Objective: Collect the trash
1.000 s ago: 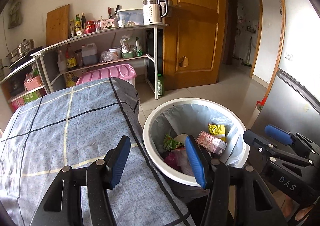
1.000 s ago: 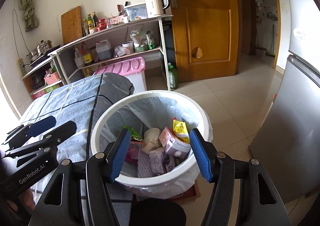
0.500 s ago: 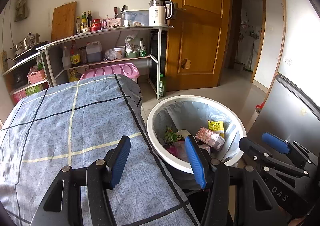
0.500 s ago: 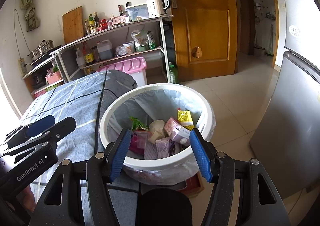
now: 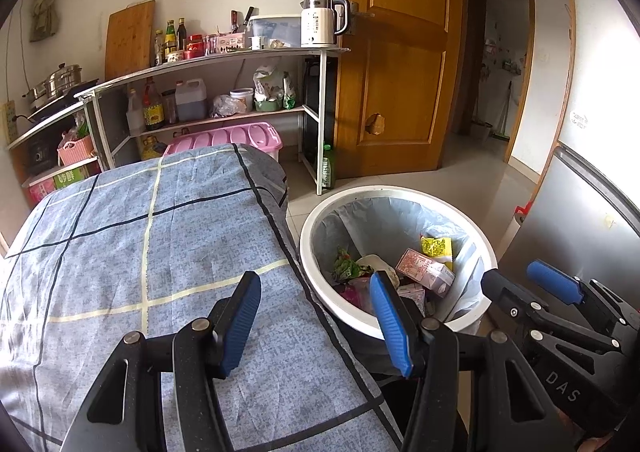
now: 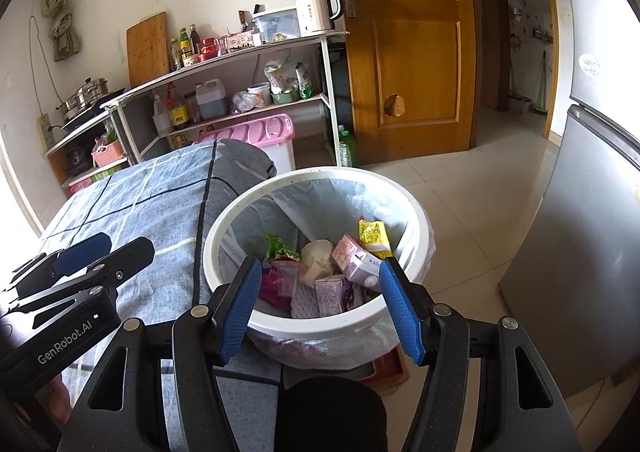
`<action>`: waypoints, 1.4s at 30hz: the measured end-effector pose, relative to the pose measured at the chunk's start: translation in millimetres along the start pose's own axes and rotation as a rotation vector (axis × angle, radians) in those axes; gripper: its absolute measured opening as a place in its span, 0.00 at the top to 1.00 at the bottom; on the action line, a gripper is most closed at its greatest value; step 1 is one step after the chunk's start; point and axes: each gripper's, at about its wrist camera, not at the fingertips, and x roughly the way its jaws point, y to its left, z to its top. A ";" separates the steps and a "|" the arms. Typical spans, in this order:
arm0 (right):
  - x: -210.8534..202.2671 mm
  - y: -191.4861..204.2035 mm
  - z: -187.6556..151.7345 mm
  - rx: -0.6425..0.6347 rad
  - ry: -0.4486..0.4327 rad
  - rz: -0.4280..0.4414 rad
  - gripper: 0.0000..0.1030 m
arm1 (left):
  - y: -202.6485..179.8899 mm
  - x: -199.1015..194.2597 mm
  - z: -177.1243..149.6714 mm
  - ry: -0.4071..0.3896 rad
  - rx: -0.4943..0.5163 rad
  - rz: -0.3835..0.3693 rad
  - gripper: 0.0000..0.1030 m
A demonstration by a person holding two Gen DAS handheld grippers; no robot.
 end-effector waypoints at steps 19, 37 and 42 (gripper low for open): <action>-0.1 3.4 -1.8 -0.005 0.001 0.006 0.40 | 1.8 -5.2 1.7 0.002 0.002 0.012 0.45; -1.3 3.6 -3.1 -0.003 0.002 0.006 0.40 | 2.4 -5.2 0.7 0.004 0.004 0.015 0.45; -1.1 3.2 -3.1 -0.004 0.006 0.007 0.40 | 2.6 -4.5 0.9 0.009 0.007 0.014 0.45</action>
